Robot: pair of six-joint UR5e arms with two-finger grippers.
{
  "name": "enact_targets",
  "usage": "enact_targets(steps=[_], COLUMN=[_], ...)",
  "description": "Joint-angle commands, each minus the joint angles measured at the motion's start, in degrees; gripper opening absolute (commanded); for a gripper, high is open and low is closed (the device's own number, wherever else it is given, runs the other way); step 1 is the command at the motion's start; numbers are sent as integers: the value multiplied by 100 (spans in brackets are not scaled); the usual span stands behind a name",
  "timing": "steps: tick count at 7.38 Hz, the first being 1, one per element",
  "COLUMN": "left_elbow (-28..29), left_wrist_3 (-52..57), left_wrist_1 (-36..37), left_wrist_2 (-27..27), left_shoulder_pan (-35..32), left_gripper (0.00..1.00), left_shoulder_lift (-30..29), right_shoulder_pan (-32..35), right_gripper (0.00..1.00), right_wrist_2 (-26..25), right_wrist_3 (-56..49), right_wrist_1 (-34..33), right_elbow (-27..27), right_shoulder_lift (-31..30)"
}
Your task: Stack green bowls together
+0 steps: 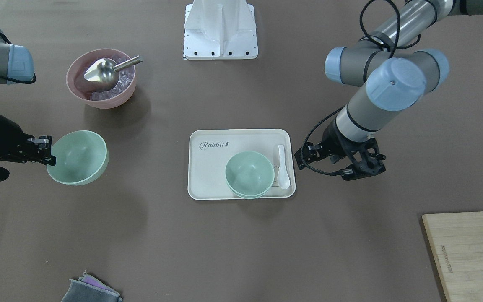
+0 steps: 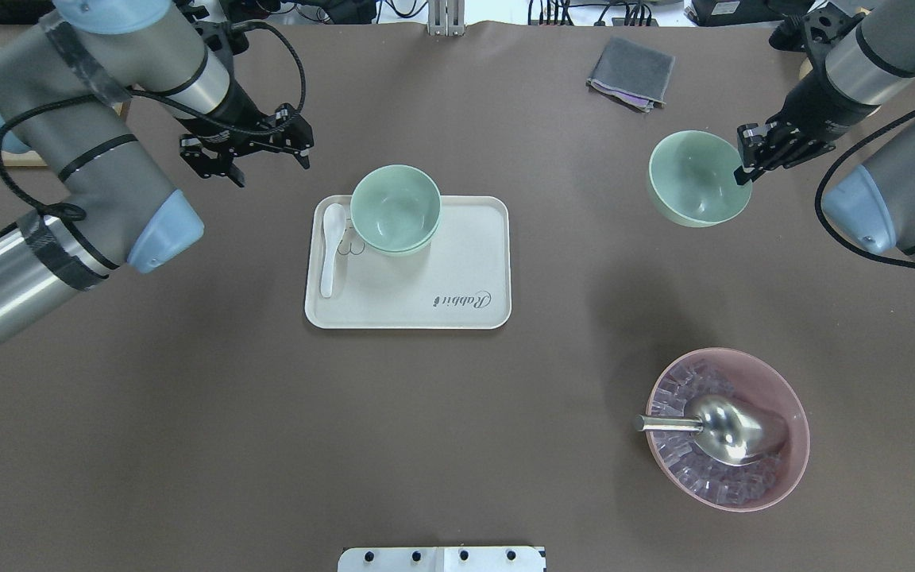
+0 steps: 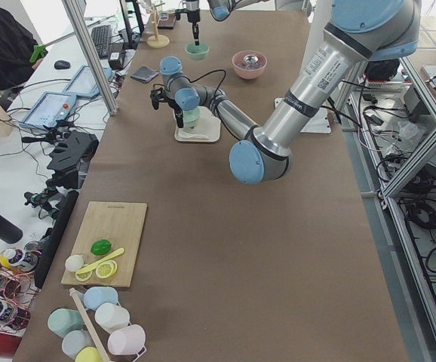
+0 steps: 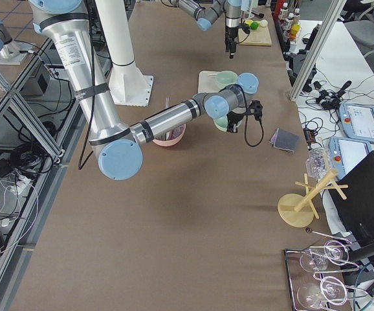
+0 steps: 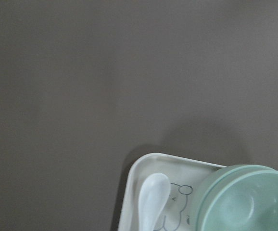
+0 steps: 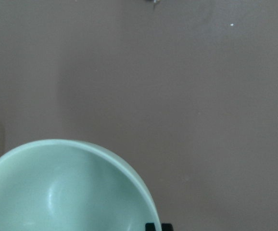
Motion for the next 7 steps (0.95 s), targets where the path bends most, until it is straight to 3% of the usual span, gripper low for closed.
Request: enact_targets(steps=[1, 4, 7], left_elbow=[-768, -1402, -1509], left_wrist_3=[561, 1413, 1583], left_wrist_1=[332, 315, 306], left_wrist_2=[23, 5, -3], left_shoulder_pan=[-344, -767, -856], left_gripper=[98, 98, 98], left_shoulder_lift=[658, 1676, 1865], right_shoulder_pan=[-66, -688, -1234], right_gripper=[0, 0, 0], right_wrist_2=[2, -164, -639], right_wrist_3=[566, 2049, 2949], right_wrist_1=[-32, -32, -110], right_elbow=[43, 52, -18], right_shoulder_lift=[429, 1175, 1800])
